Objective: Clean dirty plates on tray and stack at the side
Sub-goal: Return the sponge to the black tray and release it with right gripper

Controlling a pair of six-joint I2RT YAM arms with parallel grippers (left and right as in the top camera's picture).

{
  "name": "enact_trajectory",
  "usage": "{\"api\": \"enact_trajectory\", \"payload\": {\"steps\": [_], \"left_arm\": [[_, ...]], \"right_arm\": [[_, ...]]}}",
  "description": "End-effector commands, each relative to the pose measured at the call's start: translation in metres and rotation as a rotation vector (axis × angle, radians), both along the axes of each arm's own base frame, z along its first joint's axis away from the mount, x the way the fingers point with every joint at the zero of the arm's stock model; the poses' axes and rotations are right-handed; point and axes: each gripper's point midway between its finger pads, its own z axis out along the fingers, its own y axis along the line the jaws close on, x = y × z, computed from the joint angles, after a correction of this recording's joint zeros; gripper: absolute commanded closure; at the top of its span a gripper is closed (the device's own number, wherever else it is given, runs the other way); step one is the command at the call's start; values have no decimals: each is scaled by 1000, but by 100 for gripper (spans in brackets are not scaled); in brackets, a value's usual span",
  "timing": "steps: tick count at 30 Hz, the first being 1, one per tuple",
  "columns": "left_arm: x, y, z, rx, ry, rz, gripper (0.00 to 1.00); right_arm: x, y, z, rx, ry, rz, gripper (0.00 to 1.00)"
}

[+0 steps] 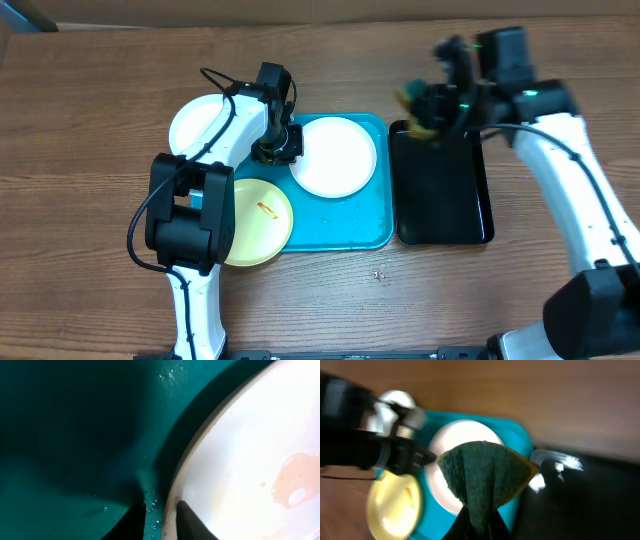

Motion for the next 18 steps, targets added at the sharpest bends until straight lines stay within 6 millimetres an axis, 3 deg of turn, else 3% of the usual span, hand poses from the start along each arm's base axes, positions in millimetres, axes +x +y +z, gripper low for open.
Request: {"api": "enact_trajectory", "payload": {"steps": [1, 4, 9, 13, 14, 16, 18], "left_arm": [[1, 0, -3, 12, -4, -18, 70], [2, 0, -3, 10, -7, -18, 68], [2, 0, -3, 10, -7, -18, 69], [1, 0, -3, 10, -4, -18, 68], [1, 0, -3, 10, -5, -18, 68], [1, 0, -3, 10, -5, -18, 67], [1, 0, -3, 10, -5, -18, 66]], "right_arm": [[-12, -45, -49, -131, 139, -110, 96], [-27, -61, -80, -186, 209, -145, 96], [-44, -56, -129, -194, 230, -130, 96], [-47, -63, -159, -276, 186, -147, 95], [-48, -64, -164, -288, 180, -153, 86], [-49, -61, -166, -274, 180, -148, 53], [-48, -51, -161, -216, 177, -123, 38]]}}
